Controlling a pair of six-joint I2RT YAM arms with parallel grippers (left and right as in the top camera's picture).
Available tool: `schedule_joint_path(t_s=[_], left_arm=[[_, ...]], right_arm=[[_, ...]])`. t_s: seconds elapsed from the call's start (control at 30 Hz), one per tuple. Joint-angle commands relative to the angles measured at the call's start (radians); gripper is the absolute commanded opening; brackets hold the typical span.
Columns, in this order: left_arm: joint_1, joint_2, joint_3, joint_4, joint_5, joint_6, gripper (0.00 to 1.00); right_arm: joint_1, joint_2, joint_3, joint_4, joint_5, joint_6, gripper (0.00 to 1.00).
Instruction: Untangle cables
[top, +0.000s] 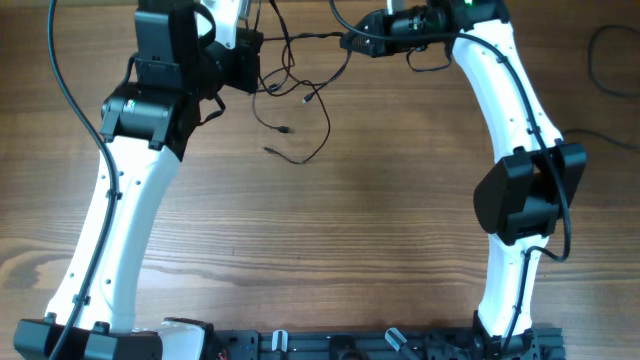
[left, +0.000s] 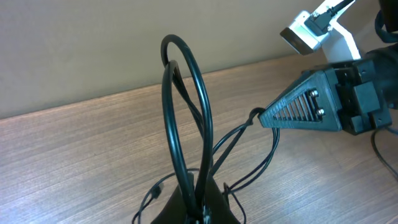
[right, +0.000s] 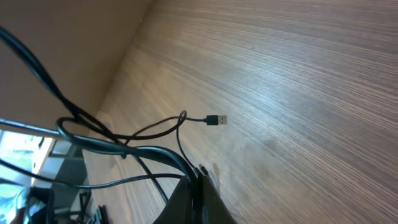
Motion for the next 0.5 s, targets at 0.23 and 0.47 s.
schedule_joint_path(t_s=[0.23, 0.47], left_arm=[[0.018, -0.041, 0.027, -0.018, -0.082, 0.050, 0.04], [0.018, -0.041, 0.027, -0.018, -0.081, 0.049, 0.04]], right_arm=[[-0.178, -0.005, -0.003, -0.006, 0.202, 0.092, 0.04], [-0.173, -0.005, -0.003, -0.059, 0.177, 0.043, 0.06]])
